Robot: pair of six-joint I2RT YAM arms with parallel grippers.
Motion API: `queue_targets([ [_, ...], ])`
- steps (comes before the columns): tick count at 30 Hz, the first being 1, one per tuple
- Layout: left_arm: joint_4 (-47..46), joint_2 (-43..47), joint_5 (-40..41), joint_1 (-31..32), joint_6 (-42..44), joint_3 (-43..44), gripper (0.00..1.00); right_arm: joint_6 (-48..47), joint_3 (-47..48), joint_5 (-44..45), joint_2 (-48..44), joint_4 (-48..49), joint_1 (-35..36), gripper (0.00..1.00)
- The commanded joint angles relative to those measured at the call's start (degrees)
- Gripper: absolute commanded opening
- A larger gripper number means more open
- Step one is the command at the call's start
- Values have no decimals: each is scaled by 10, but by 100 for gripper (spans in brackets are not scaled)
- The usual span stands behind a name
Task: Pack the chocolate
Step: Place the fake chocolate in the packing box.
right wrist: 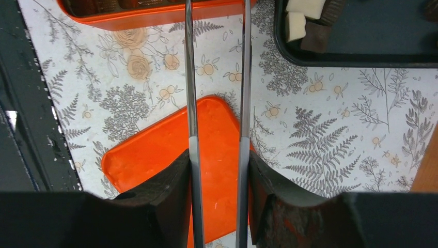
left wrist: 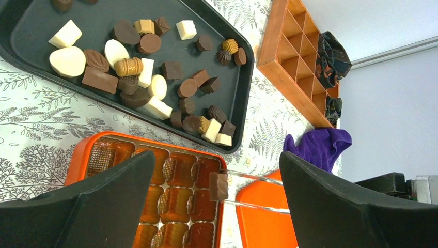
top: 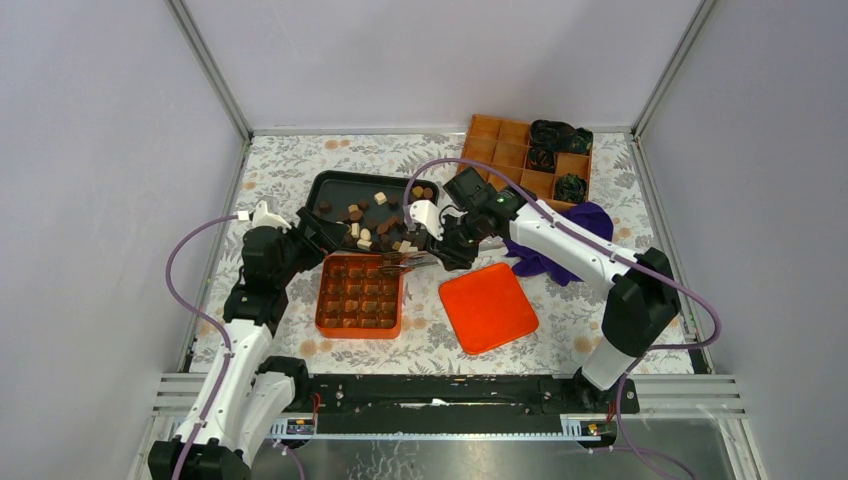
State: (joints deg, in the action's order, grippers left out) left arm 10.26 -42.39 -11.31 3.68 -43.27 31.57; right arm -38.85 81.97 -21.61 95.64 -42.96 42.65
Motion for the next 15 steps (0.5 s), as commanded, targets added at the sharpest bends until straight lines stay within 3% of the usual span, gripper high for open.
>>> queue_targets([
  [1, -40, -3, -13, -6, -10, -6, 99, 1, 17, 25, 3, 24, 5, 21],
  [6, -42, 0, -14, -6, -10, -10, 99, 4, 18, 28, 8, 25, 9, 24],
  [15, -36, 12, -16, -6, -9, -13, 99, 14, 25, 37, 16, 27, 13, 40],
])
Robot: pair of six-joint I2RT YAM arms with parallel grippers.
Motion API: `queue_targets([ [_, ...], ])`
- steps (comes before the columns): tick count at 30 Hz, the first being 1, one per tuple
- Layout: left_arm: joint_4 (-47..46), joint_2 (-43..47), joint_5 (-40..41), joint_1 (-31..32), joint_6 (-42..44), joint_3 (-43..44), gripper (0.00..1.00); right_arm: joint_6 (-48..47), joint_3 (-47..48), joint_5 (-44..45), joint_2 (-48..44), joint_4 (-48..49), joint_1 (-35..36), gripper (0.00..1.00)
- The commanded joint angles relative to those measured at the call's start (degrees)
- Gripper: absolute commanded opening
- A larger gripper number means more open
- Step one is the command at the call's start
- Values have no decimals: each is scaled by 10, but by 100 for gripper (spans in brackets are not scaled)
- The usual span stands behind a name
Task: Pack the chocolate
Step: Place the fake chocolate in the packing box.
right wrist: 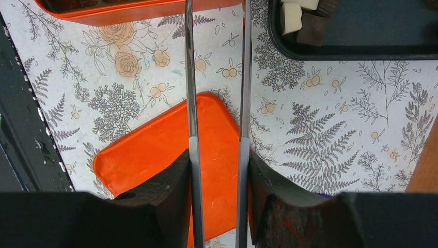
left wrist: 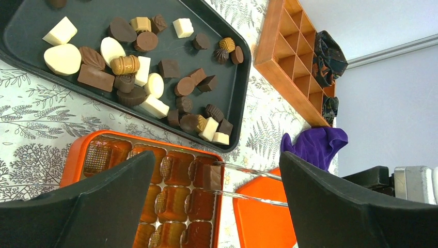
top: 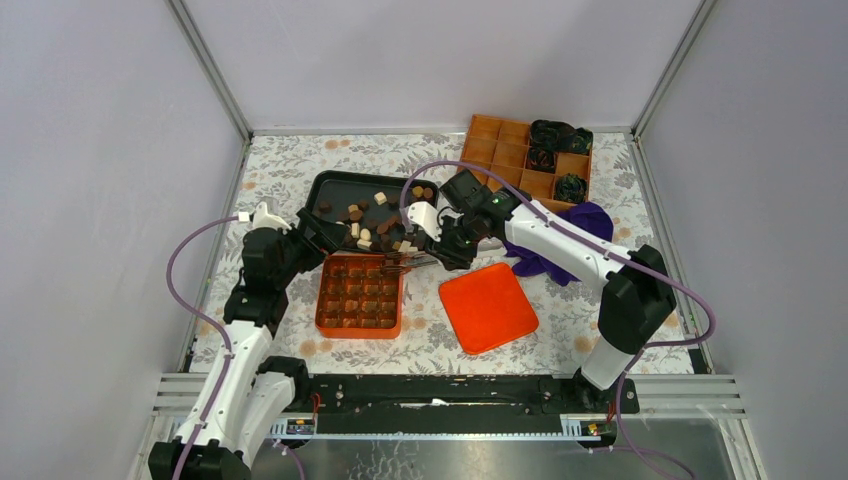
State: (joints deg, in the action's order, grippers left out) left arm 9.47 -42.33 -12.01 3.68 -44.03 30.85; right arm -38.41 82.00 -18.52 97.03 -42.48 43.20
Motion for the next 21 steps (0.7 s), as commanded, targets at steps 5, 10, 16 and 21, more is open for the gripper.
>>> queue_targets([
  [5, -30, 16, -13, -6, -4, -10, 99, 15, 26, 4, 2, 22, 7, 47],
  [10, -30, 19, -16, -6, -5, -12, 99, 19, 28, 4, 3, 21, 7, 50],
  [16, -33, 19, -22, -6, -6, -11, 99, 26, 34, -2, 3, 20, 6, 48],
  [21, -49, 21, -39, -6, -10, -7, 99, 44, 47, -38, -12, 11, -3, 45],
])
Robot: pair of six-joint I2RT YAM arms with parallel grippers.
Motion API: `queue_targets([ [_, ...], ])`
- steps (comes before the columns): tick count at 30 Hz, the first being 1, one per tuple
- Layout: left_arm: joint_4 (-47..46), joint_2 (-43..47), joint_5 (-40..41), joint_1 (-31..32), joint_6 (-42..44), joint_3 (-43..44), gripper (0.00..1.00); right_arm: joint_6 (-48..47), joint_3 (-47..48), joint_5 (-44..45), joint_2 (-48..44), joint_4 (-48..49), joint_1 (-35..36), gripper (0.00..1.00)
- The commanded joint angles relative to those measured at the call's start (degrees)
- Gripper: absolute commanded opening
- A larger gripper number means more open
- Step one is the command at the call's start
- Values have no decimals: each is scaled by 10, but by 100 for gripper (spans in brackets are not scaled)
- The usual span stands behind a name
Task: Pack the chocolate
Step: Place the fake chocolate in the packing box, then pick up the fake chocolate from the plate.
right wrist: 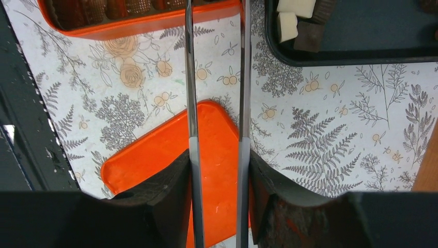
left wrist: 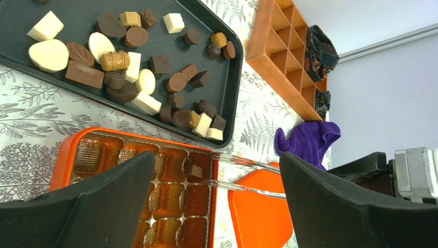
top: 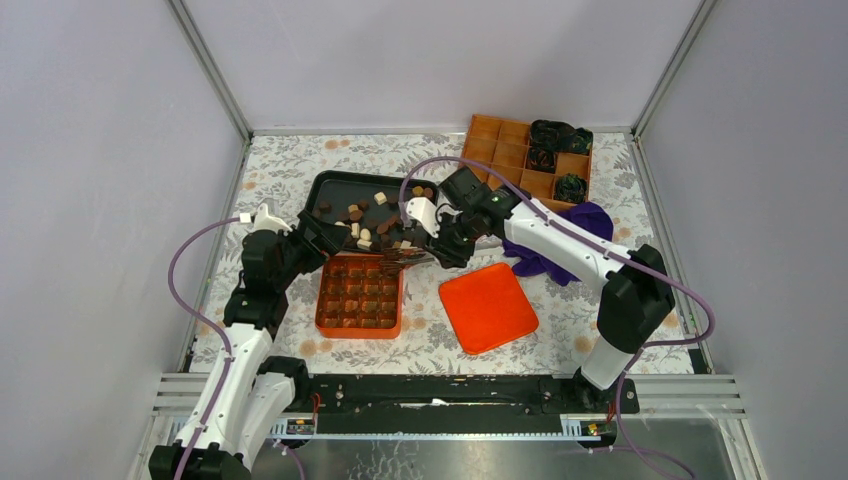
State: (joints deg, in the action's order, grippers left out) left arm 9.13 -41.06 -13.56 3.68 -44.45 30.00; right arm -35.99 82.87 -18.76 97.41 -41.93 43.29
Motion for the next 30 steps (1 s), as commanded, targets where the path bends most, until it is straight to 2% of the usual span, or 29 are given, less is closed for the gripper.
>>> queue_targets([
  [1, -51, 9, -30, -6, -8, 3, 99, 25, 42, -48, -20, 4, -11, 44],
  [8, -64, 19, -44, -6, -5, 31, 99, 59, 49, -149, -43, 8, -105, 43],
  [14, -134, -1, -70, -7, -42, 29, 98, 62, 38, -141, -31, 35, -165, 43],
  [20, -174, -32, -77, -6, -79, 16, 96, 30, 52, -97, 19, 48, -171, 43],
  [30, -192, -34, -69, -6, -94, -9, 95, 15, 125, -87, 115, 33, -169, 43],
])
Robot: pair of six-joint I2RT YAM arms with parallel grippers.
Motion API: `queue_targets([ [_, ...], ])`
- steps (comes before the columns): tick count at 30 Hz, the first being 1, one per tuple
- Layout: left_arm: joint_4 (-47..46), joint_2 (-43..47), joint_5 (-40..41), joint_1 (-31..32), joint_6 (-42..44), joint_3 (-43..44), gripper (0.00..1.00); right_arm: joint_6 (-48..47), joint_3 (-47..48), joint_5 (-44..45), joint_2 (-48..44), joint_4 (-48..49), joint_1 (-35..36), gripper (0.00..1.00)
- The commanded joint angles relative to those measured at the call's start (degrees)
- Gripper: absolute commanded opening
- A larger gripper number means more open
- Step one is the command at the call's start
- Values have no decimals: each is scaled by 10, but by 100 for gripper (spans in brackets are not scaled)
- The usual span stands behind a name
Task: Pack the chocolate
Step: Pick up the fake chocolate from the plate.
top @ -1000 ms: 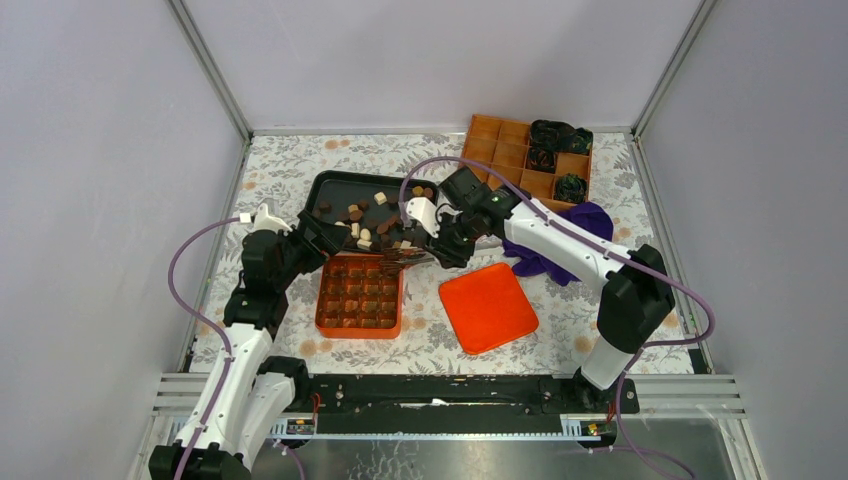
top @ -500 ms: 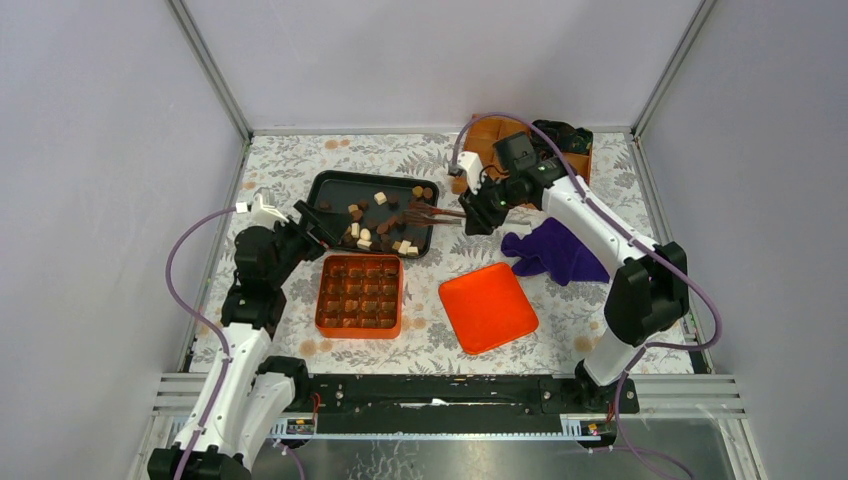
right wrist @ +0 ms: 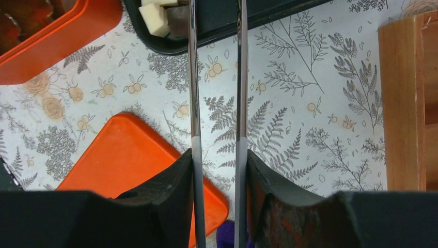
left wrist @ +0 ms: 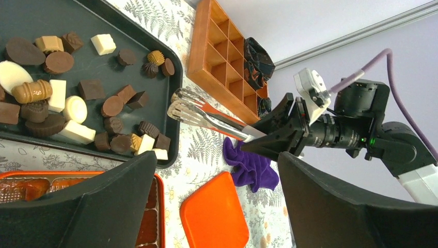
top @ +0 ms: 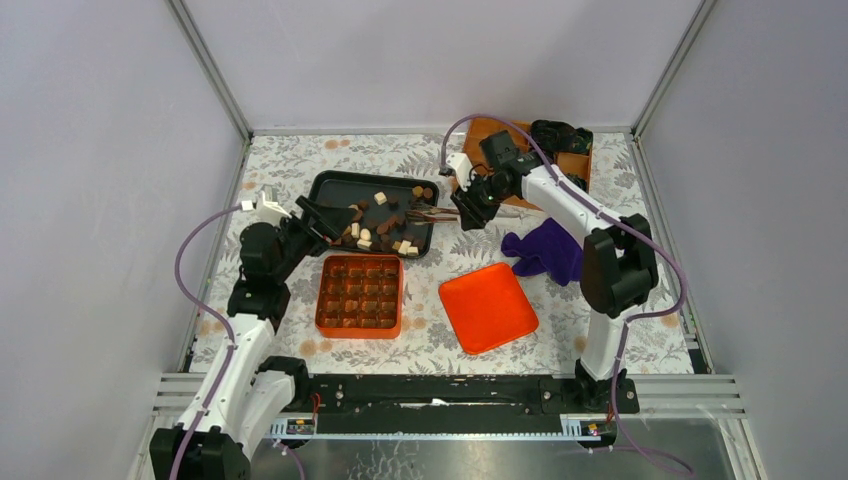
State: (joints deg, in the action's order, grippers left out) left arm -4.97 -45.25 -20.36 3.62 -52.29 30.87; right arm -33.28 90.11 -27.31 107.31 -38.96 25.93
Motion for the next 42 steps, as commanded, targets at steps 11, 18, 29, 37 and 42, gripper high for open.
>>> queue_targets([
  [11, -48, 10, -13, -5, -27, -27, 95, 2, 89, 6, 58, -7, 20, 45],
  [18, -22, 50, 4, -6, -27, -40, 95, -6, 111, 20, 77, -20, 27, 46],
  [29, -27, 44, -6, -5, -33, -44, 95, -6, 138, 39, 110, -29, 38, 49],
  [37, -30, 46, -7, -5, -36, -48, 95, 0, 165, 52, 131, -32, 46, 46],
  [42, -33, 45, -7, -5, -36, -50, 95, 1, 173, 62, 140, -37, 48, 46],
])
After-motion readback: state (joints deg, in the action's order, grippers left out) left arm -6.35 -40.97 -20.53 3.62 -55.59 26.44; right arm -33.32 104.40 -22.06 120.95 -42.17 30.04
